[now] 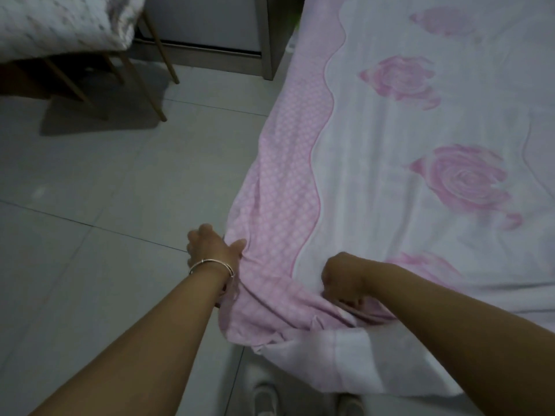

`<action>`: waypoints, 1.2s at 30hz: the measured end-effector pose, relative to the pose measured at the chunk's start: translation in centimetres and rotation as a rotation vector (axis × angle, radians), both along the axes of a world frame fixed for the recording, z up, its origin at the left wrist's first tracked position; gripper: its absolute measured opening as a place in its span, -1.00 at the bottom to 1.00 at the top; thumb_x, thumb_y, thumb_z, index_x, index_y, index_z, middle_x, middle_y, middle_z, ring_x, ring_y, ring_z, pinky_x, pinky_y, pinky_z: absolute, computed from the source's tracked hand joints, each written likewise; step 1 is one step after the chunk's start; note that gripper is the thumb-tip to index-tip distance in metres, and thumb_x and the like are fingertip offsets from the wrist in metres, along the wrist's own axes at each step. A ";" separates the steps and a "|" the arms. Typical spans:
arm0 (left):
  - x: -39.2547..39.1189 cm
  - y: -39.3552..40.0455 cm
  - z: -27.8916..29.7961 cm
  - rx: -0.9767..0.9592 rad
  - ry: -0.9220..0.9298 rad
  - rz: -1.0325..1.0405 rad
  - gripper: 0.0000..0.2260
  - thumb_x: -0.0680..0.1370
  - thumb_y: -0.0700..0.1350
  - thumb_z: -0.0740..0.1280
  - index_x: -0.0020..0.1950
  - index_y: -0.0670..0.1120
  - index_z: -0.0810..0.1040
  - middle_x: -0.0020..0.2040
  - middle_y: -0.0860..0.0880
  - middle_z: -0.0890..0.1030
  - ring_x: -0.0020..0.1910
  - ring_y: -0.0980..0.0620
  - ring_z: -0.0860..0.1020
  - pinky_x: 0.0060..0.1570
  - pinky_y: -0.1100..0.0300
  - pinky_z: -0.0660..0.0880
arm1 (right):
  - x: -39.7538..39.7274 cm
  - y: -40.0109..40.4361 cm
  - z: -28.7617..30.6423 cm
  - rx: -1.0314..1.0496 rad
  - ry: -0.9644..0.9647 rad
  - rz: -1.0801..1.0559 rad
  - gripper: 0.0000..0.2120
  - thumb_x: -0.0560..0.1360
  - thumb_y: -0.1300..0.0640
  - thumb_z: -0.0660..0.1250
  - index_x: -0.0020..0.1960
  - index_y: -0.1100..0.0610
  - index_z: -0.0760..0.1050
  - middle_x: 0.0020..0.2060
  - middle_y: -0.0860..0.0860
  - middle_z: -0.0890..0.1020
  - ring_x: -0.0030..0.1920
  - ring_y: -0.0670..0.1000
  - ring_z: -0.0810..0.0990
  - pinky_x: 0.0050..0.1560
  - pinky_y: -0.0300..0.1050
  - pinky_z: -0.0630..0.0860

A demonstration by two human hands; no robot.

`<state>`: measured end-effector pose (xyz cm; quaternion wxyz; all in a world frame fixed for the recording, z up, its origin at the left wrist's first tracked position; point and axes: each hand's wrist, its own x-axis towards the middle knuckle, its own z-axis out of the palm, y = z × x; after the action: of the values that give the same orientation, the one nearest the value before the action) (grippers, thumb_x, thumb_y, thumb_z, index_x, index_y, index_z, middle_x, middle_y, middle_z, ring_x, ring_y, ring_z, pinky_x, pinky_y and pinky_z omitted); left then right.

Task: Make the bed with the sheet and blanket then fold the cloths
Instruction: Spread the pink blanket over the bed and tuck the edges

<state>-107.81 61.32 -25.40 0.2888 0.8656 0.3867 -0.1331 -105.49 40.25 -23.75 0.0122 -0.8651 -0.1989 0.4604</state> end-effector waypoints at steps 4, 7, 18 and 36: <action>0.1 -0.1 -0.6 -0.229 -0.022 0.043 -0.42 0.13 0.12 0.34 0.04 -0.19 0.60 0.09 -0.25 0.60 0.06 -0.24 0.59 0.07 -0.03 0.56 | 1.3 2.1 -0.2 0.128 -0.266 -0.217 -0.83 0.56 0.10 0.16 -0.17 0.11 0.41 0.16 0.19 0.57 0.12 0.14 0.55 0.01 -0.12 0.42; 0.5 -0.6 -0.7 -0.363 -0.254 0.187 -0.71 0.21 0.00 0.26 -0.21 -0.17 0.54 -0.18 -0.20 0.60 -0.17 -0.18 0.57 -0.13 0.03 0.53 | 2.2 4.0 -0.3 0.127 -0.350 -0.297 -0.76 0.58 0.13 0.15 0.15 0.25 0.42 0.17 0.21 0.54 0.17 0.20 0.54 0.09 -0.07 0.46; -2.6 4.1 1.2 -1.253 -0.192 0.423 -0.74 0.43 -0.12 0.41 0.05 -0.23 0.61 -0.12 -0.19 0.70 -0.21 -0.08 0.69 -0.15 0.06 0.64 | 3.1 7.4 -0.2 -0.012 -0.196 -0.304 -0.60 0.52 0.12 0.28 0.28 0.29 0.37 0.27 0.20 0.48 0.27 0.22 0.50 0.20 -0.03 0.46; -4.6 6.7 -2.5 0.194 0.313 -0.136 -0.53 0.47 -0.28 0.31 0.35 -0.20 0.26 0.34 -0.22 0.30 0.30 -0.24 0.39 0.24 -0.07 0.38 | 0.3 7.7 -0.2 0.072 -0.058 -0.173 -0.46 0.47 0.15 0.36 0.38 0.15 0.23 0.26 0.20 0.47 0.25 0.20 0.49 0.15 -0.08 0.46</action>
<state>-112.37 68.06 -27.88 0.1308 0.8823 0.3785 -0.2473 -105.17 47.94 -23.97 0.0772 -0.8909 -0.1401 0.4251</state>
